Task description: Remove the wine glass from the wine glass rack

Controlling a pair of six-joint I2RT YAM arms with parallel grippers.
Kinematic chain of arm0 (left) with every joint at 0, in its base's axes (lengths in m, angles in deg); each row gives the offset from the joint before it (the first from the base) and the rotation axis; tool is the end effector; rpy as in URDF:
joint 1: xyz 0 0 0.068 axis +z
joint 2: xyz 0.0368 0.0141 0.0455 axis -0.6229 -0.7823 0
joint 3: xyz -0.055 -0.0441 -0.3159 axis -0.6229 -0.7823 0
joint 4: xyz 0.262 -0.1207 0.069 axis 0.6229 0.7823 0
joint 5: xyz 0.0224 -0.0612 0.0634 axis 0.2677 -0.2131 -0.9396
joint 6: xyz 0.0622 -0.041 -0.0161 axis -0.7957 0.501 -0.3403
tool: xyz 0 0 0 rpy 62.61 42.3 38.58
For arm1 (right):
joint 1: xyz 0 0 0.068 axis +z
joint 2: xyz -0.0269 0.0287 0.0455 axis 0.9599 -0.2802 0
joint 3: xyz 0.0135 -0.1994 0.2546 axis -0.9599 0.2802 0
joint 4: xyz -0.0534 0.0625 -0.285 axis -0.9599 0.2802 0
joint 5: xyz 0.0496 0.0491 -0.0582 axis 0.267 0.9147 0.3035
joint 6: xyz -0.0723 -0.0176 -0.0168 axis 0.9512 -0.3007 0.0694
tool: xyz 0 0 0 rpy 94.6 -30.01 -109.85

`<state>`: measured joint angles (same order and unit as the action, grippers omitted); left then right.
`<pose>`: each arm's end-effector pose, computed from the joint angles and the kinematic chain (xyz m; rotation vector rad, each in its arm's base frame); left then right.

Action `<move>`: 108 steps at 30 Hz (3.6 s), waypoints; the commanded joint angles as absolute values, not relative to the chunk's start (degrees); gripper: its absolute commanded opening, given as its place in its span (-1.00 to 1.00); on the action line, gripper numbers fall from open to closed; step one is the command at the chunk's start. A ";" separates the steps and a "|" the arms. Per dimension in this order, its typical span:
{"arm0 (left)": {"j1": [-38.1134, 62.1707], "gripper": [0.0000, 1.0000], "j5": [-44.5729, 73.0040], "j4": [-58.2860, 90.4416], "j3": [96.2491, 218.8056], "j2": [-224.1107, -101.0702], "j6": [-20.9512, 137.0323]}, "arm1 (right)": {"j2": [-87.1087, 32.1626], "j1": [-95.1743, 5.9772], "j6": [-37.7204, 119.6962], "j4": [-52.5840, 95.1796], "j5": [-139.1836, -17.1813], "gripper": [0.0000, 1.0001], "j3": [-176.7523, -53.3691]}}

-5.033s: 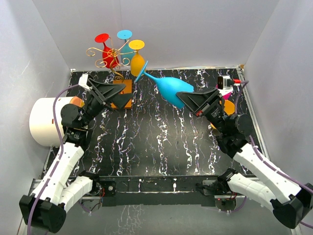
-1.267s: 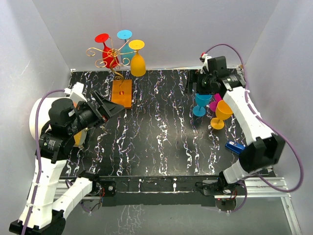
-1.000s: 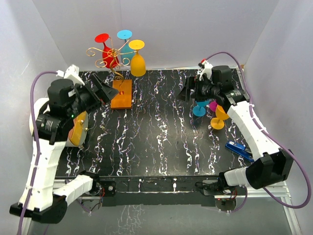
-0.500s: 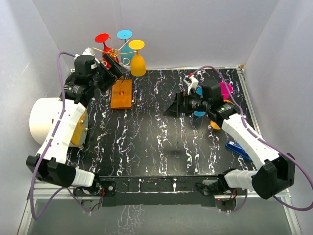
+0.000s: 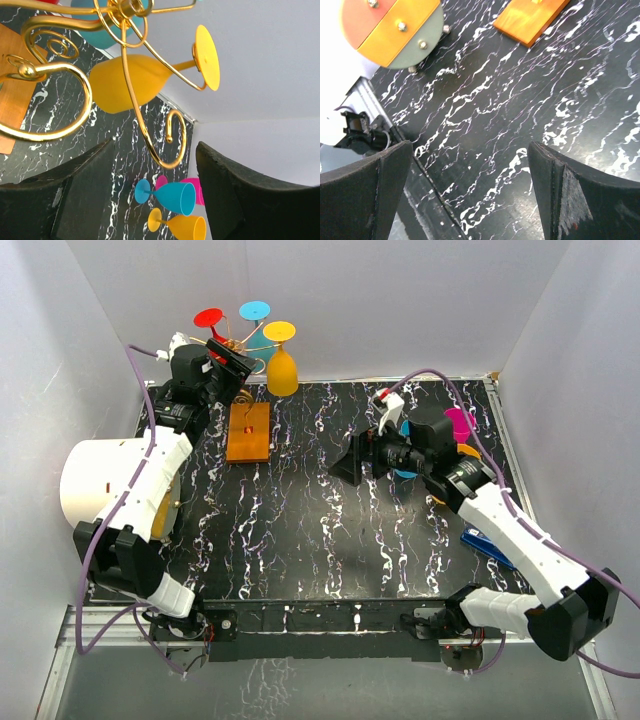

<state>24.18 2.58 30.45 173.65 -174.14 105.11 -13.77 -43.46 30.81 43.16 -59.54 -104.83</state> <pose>0.4077 -0.1004 0.4697 -0.7369 1.6913 -0.8618 0.2470 0.1772 0.4012 -0.5471 2.0151 0.9747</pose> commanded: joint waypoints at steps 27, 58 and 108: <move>25.54 -0.58 2.50 23.26 172.64 -172.94 112.14 | -7.65 -43.54 34.07 40.43 -66.58 0.97 -103.85; 30.21 -0.79 10.79 26.01 167.14 -163.58 116.25 | -8.37 -43.49 31.86 39.02 -65.09 0.97 -102.84; 34.04 0.75 31.31 53.51 163.51 -140.94 91.47 | -37.44 -44.35 -10.35 13.54 -71.10 0.92 -122.40</move>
